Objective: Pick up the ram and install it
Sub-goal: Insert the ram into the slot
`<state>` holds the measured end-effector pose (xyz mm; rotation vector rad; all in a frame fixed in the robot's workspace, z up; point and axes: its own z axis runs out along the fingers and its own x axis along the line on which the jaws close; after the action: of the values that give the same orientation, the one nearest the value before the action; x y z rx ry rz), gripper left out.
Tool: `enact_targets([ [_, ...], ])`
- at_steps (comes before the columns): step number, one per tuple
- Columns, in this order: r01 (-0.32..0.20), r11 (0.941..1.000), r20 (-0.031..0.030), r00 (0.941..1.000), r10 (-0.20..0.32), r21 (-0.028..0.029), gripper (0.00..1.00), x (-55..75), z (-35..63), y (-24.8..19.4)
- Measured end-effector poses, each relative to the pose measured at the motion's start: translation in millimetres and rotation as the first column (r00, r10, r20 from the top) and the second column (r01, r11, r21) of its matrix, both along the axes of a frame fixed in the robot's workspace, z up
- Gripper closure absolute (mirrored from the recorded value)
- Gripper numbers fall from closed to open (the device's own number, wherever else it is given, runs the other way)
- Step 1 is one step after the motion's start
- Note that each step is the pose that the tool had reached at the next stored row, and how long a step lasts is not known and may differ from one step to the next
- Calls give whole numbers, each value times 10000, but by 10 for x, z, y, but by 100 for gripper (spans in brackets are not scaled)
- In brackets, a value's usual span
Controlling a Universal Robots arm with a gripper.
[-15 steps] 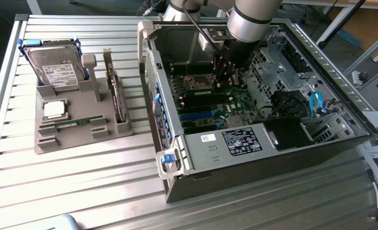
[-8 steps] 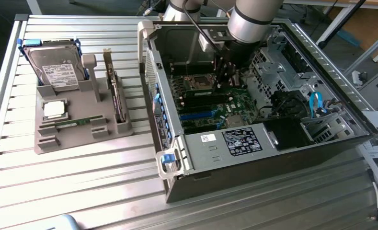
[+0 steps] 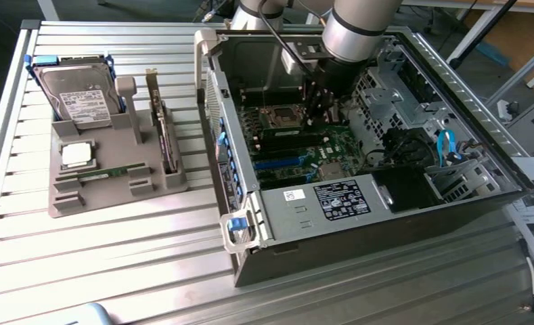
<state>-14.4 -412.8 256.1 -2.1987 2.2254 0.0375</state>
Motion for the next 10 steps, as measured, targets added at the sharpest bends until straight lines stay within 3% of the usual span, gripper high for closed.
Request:
enact_targets([
  [10,1,10000,0,10000,-1,1,88,2,0,-26],
])
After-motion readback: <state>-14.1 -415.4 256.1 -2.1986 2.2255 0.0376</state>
